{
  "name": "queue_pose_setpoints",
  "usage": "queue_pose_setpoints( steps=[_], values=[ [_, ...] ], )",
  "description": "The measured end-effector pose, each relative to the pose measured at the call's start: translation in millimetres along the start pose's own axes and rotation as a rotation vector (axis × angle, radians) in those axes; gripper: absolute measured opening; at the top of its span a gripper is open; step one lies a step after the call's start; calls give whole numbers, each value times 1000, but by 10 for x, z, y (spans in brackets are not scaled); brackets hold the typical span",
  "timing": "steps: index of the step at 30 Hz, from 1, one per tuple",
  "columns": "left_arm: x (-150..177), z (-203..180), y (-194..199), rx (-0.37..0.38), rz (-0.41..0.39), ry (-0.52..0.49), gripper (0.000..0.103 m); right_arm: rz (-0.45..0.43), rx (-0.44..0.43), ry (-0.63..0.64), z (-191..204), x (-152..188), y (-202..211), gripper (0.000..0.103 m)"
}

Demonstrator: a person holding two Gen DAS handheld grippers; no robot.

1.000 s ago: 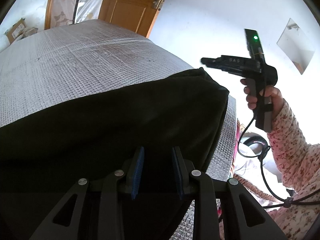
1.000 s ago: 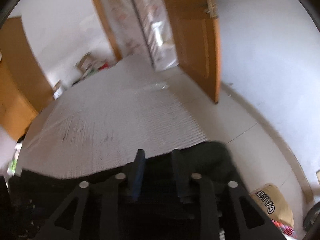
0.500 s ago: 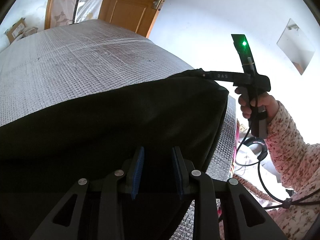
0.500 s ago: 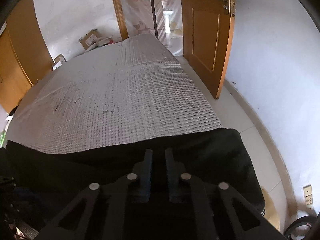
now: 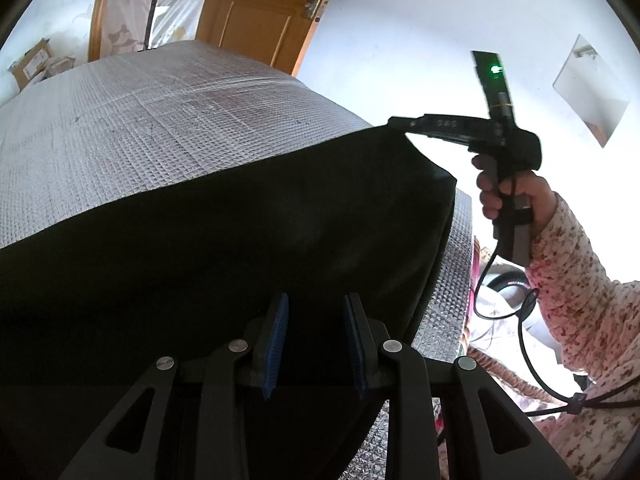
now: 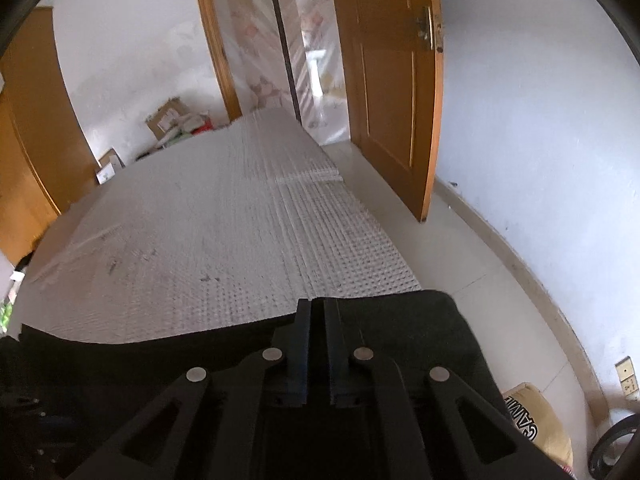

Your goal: Fold clothes

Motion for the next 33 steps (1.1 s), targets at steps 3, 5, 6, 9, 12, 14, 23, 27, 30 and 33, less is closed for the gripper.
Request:
queue_pose_setpoints(
  steps=[3,5,6,9,12,14,23,27,30,33],
  values=[
    [10,3,28,-10,-7,-2,29,27,16,-13,-2,26,-122,8],
    [16,5,47,-16,-11,-4,29,34,34,-23,-21,33,-161,14],
    [19,7,57,-20,-14,-5,29,35,35,-30,-37,36,-167,15],
    [29,10,85,-29,-21,-7,29,28,47,-43,-57,36,-138,20],
    [39,13,113,-39,-28,-10,30,-11,56,-18,17,30,-7,22],
    [45,15,132,-46,-32,-11,30,-54,50,20,123,24,134,22],
    [289,573,693,-159,-137,162,30,-62,-148,232,955,394,383,22],
    [428,861,957,-221,-180,242,30,4,-132,263,1151,660,213,22],
    [515,1078,1188,-269,-222,293,30,28,-119,254,1217,742,149,23],
    [577,1266,1366,-311,-255,331,30,43,-204,267,1479,657,164,23]
  ],
)
Point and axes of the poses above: each gripper's, at about its wrist camera, not at the fingertips, and y roughly against the way its jaws point, z to its left, x to its underside, the point moved 7 cm from there along -y, roughly the way its jaws point, and after that the axes turned 4 degrees about z, right-handed, at the moved point
